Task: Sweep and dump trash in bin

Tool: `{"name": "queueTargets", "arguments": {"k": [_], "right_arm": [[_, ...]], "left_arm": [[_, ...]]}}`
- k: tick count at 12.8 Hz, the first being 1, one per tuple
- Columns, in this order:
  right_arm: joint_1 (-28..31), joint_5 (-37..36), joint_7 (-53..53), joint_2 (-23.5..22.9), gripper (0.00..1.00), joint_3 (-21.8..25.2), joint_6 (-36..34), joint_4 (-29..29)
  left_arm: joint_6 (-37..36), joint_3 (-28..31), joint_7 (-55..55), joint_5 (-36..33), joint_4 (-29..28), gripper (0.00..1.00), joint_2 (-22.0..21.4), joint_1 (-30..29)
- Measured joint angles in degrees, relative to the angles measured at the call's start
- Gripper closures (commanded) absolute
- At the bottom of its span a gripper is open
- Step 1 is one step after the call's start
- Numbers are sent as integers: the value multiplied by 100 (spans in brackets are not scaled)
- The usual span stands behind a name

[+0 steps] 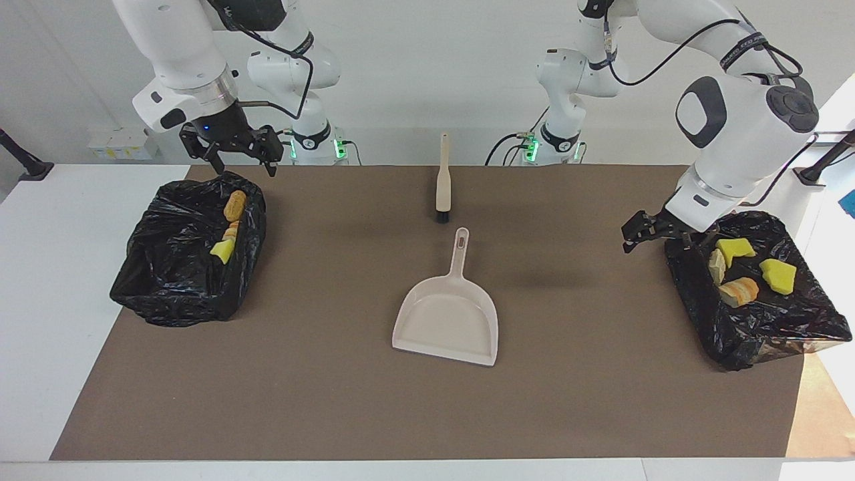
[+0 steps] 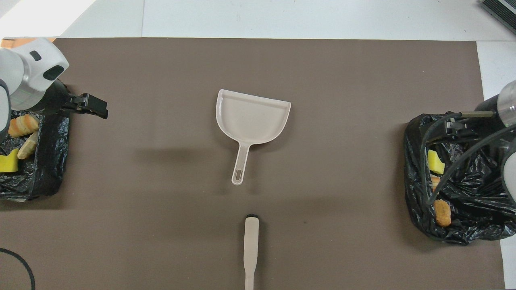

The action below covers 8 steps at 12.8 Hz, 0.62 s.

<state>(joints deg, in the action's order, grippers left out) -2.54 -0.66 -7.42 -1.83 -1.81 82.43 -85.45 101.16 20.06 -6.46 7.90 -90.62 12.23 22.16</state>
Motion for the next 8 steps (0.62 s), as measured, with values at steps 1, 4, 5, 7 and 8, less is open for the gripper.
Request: {"name": "queueTargets", "arguments": {"k": [1, 4, 5, 7, 8], "right_arm": [[0, 0, 0, 0, 0, 0, 0, 0], [0, 0, 0, 0, 0, 0, 0, 0], [0, 0, 0, 0, 0, 0, 0, 0], [0, 0, 0, 0, 0, 0, 0, 0], [0, 0, 0, 0, 0, 0, 0, 0]], "left_arm": [[0, -20, 0, -79, 0, 0, 0, 7], [0, -33, 0, -120, 10, 0, -1, 8], [-17, -32, 0, -128, 43, 0, -3, 8], [-186, -13, 7, -163, 153, 0, -9, -24], [-251, -13, 7, -171, 206, 0, -15, -85]]}}
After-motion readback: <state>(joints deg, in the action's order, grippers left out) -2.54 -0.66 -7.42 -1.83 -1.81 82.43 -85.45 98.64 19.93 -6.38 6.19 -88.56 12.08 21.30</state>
